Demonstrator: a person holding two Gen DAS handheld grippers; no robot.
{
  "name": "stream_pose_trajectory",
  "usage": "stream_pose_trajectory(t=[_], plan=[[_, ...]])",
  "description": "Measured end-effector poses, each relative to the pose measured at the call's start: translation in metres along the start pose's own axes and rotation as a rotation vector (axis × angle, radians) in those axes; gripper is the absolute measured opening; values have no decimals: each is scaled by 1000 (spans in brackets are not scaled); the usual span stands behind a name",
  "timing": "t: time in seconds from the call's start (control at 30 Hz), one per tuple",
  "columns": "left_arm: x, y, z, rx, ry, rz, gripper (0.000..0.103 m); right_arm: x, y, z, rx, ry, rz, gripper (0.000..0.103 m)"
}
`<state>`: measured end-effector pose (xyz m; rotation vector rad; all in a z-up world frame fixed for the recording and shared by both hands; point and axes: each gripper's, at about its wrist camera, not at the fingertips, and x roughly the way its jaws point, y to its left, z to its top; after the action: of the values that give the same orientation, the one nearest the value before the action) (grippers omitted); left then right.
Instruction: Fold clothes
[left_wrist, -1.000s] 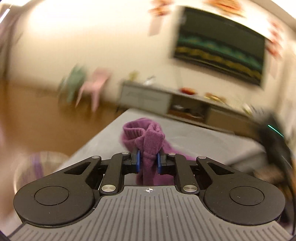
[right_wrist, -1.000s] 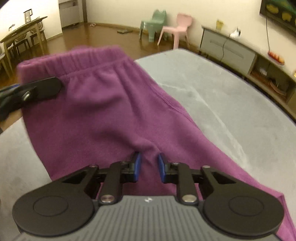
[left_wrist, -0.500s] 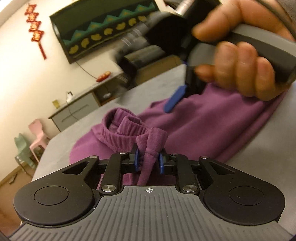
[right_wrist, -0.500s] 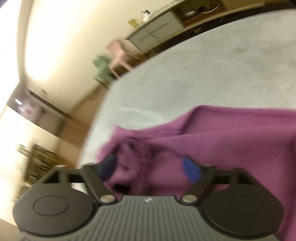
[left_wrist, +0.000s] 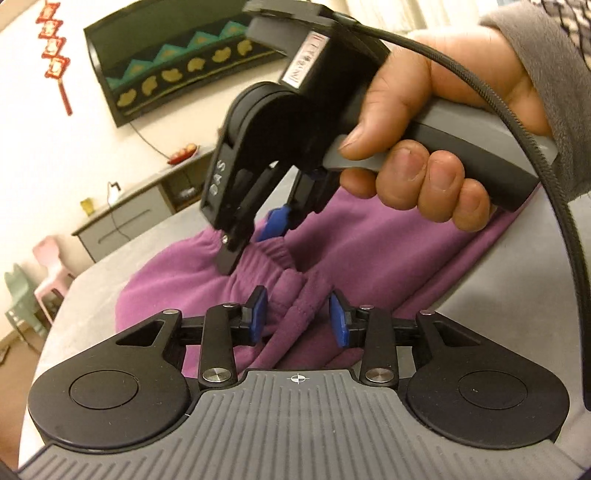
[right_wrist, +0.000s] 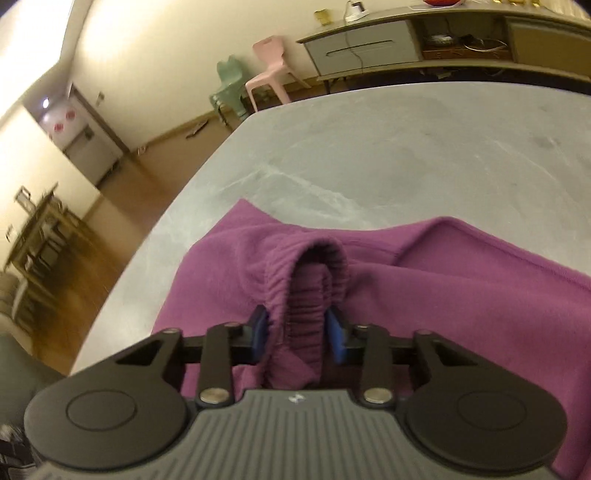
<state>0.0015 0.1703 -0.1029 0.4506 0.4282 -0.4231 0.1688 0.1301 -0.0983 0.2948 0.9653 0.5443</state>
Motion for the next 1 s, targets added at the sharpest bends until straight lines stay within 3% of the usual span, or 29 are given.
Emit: stream_pose_trajectory(t=[0.1,0.2,0.23,0.3,0.37,0.43,0.47,0.6,0.7,0.87,1.0], plan=[[-13,9,1,-28,-15,-11,32,-1,-1,-4,30,-19,3,29],[-36,33,1,-142,-38,-15,32,3,0,-10,49,-34,0,31],[-43,46,-1,-194,-46,-12,32,4,0,-13,48,-37,-3,34],[-55,73,-5,-297,-60,0,33,8,1,-17,45,-44,-9,52],[-60,100,-13,-401,-53,38,33,11,2,-22,42,-51,-15,58],[-54,125,-19,-508,1,109,34,15,3,-26,40,-58,-22,56],[-51,135,-22,-561,12,113,34,16,5,-29,24,-66,-34,50],[-38,162,-34,-758,30,34,40,15,8,-29,18,-77,-62,37],[-29,166,-44,-848,46,-8,41,12,1,-28,61,-80,-39,33],[-22,168,-49,-895,51,0,42,4,2,-30,87,-154,-14,27],[-28,164,-38,-861,29,-12,48,-27,1,-39,57,-210,-70,26]])
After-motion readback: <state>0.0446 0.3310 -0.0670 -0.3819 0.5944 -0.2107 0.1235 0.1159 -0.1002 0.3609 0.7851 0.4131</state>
